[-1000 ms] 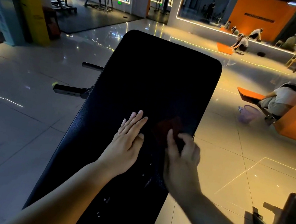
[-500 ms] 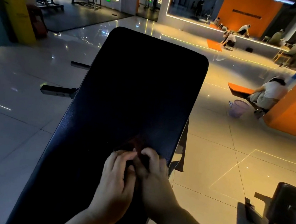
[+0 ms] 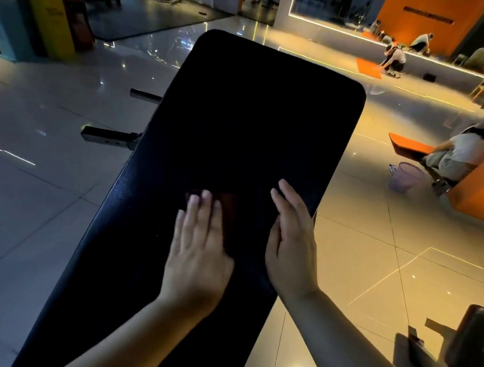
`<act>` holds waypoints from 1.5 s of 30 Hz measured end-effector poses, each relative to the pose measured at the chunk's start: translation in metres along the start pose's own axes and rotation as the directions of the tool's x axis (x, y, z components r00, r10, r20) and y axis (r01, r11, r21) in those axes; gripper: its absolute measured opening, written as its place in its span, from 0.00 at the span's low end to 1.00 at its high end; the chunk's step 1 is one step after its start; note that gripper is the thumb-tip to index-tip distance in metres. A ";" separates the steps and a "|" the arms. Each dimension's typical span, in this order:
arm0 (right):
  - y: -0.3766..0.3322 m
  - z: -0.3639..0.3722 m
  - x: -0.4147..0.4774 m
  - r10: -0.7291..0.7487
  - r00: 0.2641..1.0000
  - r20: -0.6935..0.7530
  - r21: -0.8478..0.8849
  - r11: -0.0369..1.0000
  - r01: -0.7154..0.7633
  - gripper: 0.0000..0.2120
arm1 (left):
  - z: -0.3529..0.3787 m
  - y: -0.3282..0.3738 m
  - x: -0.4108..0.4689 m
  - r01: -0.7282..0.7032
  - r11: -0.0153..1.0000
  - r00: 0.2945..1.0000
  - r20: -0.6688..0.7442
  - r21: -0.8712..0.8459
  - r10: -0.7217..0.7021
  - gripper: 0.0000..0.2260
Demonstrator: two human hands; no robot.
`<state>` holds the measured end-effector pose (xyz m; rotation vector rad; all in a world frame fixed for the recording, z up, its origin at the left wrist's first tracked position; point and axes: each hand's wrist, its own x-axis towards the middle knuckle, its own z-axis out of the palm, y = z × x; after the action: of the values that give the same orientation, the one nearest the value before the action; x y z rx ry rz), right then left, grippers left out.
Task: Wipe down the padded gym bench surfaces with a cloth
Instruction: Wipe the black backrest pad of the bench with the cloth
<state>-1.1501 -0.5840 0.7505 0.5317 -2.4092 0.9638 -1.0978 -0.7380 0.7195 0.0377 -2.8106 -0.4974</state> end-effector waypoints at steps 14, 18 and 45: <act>0.011 0.011 -0.004 -0.115 0.993 -0.009 -0.143 0.983 0.112 0.27 | -0.007 -0.003 -0.003 -0.023 0.949 1.000 -0.023 -0.315 0.017 0.33; 0.011 0.011 -0.005 -0.150 0.989 -0.005 -0.193 0.970 0.146 0.26 | 0.003 -0.008 -0.011 -0.339 0.938 0.941 -0.018 -0.072 0.339 0.27; -0.013 0.028 0.012 -0.116 0.979 0.165 -0.432 0.884 0.178 0.26 | -0.020 -0.062 0.005 -0.022 0.910 0.989 -0.141 -0.414 -0.040 0.25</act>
<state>-1.1610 -0.6144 0.7464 0.6086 -2.5521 0.2957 -1.0988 -0.8032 0.7177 -0.0010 -2.5055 -1.0397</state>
